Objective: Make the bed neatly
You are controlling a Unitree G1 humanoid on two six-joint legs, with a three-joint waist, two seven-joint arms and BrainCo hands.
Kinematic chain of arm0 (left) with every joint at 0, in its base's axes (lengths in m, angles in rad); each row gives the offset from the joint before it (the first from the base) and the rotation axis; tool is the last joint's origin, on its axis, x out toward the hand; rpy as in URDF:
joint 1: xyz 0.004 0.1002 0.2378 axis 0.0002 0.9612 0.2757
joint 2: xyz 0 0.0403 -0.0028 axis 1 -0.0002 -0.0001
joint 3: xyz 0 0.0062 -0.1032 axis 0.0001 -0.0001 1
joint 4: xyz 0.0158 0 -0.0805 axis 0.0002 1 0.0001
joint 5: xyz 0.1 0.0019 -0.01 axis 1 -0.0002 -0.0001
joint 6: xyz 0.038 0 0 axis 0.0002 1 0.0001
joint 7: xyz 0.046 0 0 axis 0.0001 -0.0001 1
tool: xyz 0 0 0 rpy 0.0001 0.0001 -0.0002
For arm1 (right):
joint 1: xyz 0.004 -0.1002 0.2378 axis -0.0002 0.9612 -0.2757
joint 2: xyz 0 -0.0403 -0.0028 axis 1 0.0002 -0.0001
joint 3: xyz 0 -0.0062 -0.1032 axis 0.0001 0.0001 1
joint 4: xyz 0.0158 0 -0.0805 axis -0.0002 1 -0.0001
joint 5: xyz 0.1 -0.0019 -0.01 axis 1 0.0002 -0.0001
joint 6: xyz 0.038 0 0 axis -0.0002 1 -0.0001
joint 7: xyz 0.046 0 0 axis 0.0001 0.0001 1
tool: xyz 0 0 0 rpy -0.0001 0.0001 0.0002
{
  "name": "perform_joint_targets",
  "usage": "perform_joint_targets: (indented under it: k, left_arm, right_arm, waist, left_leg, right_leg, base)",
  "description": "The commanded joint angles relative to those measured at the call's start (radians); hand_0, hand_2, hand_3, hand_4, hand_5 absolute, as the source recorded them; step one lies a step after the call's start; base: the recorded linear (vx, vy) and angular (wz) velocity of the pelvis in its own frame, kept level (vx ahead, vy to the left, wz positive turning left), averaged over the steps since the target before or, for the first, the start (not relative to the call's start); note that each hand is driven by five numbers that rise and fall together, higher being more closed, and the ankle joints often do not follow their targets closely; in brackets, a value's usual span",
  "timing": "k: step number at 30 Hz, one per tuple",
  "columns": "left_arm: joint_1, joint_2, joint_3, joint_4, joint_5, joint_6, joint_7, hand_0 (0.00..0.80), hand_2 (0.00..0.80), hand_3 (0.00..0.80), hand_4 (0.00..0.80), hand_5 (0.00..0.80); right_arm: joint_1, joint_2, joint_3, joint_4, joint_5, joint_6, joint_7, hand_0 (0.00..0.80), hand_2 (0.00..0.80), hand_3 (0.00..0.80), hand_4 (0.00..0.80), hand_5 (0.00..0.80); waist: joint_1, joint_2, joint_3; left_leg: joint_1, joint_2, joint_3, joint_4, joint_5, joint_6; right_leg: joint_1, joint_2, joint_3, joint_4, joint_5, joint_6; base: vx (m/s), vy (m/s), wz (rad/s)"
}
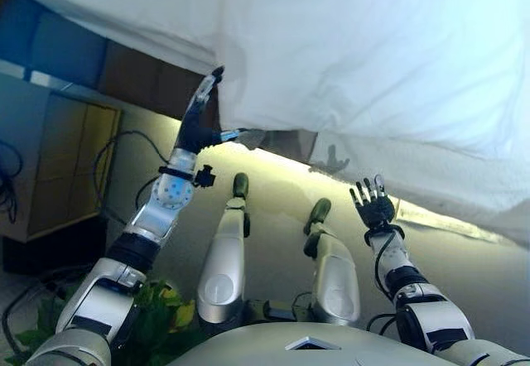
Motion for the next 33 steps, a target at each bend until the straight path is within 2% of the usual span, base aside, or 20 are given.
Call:
perform_joint_targets:
  k: [1,9,13,21,30,33]
  left_arm:
    - [-0.066,-0.015,-0.006,-0.095,0.168,-0.009,0.106,0.000,0.000,0.000,0.000,0.000]
    - [-0.198,-0.069,-0.098,-0.049,0.524,0.180,0.368,0.000,0.000,0.000,0.000,0.000]
    - [-0.233,-0.067,-0.117,-0.037,0.672,0.269,0.441,0.000,0.000,0.000,0.000,0.000]
    - [-0.291,-0.081,-0.144,-0.019,0.764,0.336,0.450,0.000,0.000,0.000,0.000,0.000]
    - [-0.351,-0.102,-0.176,0.014,0.871,0.405,0.385,0.000,0.000,0.000,0.000,0.000]
    - [-0.371,-0.094,-0.181,0.024,0.873,0.463,0.352,0.000,0.000,0.000,0.000,0.000]
  right_arm:
    - [0.036,-0.023,0.005,-0.090,0.029,-0.019,-0.026,0.000,0.000,0.000,0.000,0.000]
    - [0.011,-0.017,0.080,-0.154,0.016,0.002,-0.074,0.000,0.000,0.000,0.000,0.000]
    - [0.019,-0.019,0.130,-0.211,0.029,0.003,-0.080,0.000,0.000,0.000,0.000,0.000]
    - [0.041,-0.032,0.186,-0.314,0.069,0.006,-0.046,0.000,0.000,0.000,0.000,0.000]
    - [0.063,-0.062,0.210,-0.452,0.083,-0.003,-0.059,0.000,0.000,0.000,0.000,0.000]
    - [0.074,-0.076,0.204,-0.474,0.078,-0.008,-0.039,0.000,0.000,0.000,0.000,0.000]
  waist:
    - [-0.025,-0.004,0.019]
    - [-0.085,-0.025,0.052]
    - [-0.107,-0.040,0.052]
    - [-0.148,-0.058,0.052]
    - [-0.197,-0.062,0.052]
    - [-0.213,-0.062,0.052]
  left_leg:
    - [-0.122,0.030,-0.053,0.075,0.054,-0.080]
    - [-0.142,0.048,-0.052,0.106,0.042,-0.079]
    - [-0.179,0.062,-0.063,0.151,0.016,-0.072]
    - [-0.261,0.068,-0.054,0.211,-0.015,-0.045]
    - [-0.352,0.066,-0.041,0.263,-0.029,-0.024]
    - [-0.373,0.068,-0.035,0.269,-0.031,-0.021]
  right_leg:
    - [0.093,-0.073,0.009,-0.040,0.044,0.081]
    - [0.000,-0.061,0.053,-0.001,0.049,0.079]
    - [-0.095,-0.052,0.074,0.056,0.045,0.068]
    - [-0.261,-0.042,0.121,0.166,0.033,0.059]
    - [-0.406,-0.033,0.164,0.257,0.023,0.054]
    - [-0.441,-0.026,0.170,0.272,0.024,0.053]
  base:
    - [-0.066,0.006,-0.27]
    - [-0.027,0.027,-0.29]
    - [0.009,0.050,-0.18]
    - [0.008,0.012,-0.20]
    - [0.013,0.007,-0.06]
    - [0.012,0.010,-0.03]
